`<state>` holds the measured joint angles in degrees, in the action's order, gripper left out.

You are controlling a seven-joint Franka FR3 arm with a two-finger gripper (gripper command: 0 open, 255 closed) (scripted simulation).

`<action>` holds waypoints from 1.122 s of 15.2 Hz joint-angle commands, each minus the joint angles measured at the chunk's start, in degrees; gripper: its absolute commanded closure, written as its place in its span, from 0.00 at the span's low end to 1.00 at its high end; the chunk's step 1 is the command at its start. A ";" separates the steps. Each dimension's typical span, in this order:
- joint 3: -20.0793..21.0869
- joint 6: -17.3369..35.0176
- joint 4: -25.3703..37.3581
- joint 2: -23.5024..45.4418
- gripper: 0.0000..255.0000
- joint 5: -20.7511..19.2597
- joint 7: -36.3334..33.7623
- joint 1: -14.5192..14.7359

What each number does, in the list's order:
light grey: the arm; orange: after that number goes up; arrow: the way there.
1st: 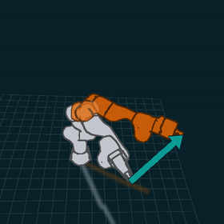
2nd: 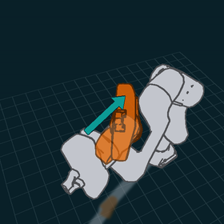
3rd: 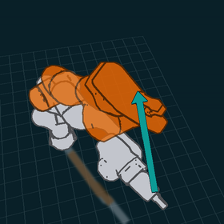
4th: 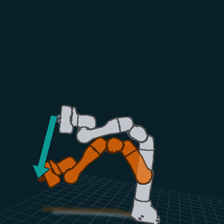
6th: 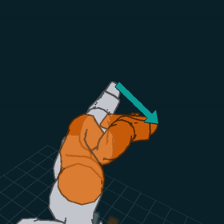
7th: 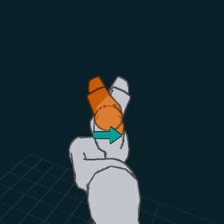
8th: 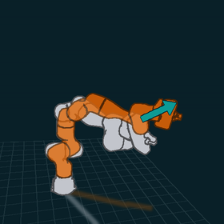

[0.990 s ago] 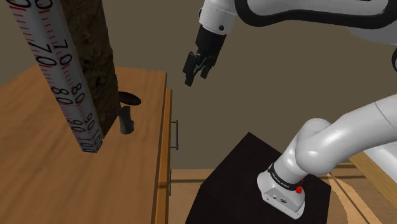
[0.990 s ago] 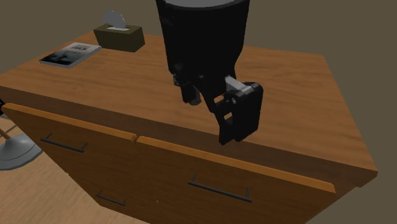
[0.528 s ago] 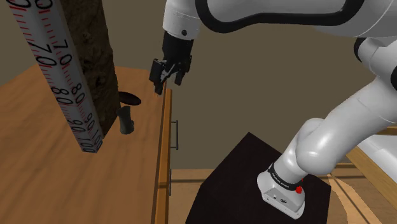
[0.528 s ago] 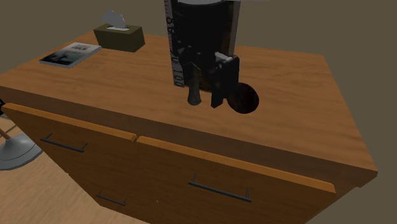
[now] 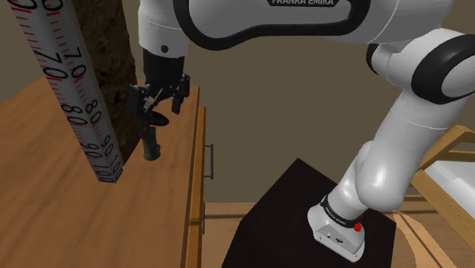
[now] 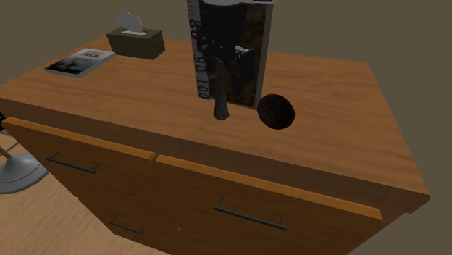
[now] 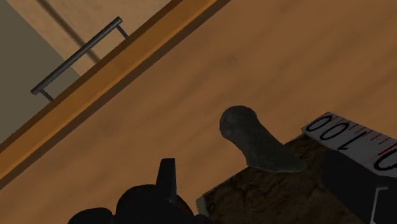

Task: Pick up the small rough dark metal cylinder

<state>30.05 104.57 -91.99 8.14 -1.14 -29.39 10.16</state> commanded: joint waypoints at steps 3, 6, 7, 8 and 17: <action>0.83 -0.96 7.09 7.35 0.00 -3.64 -3.38 3.22; 0.72 1.41 4.59 7.20 0.00 -3.57 -3.29 3.05; 0.69 2.18 3.80 7.19 0.00 -3.56 -3.28 2.99; 0.67 2.95 3.03 7.19 0.00 -3.57 -3.27 2.94; 0.61 4.04 2.03 7.31 1.00 -3.63 -3.23 2.87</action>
<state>30.66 108.61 -89.94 15.43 -4.77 -32.62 13.03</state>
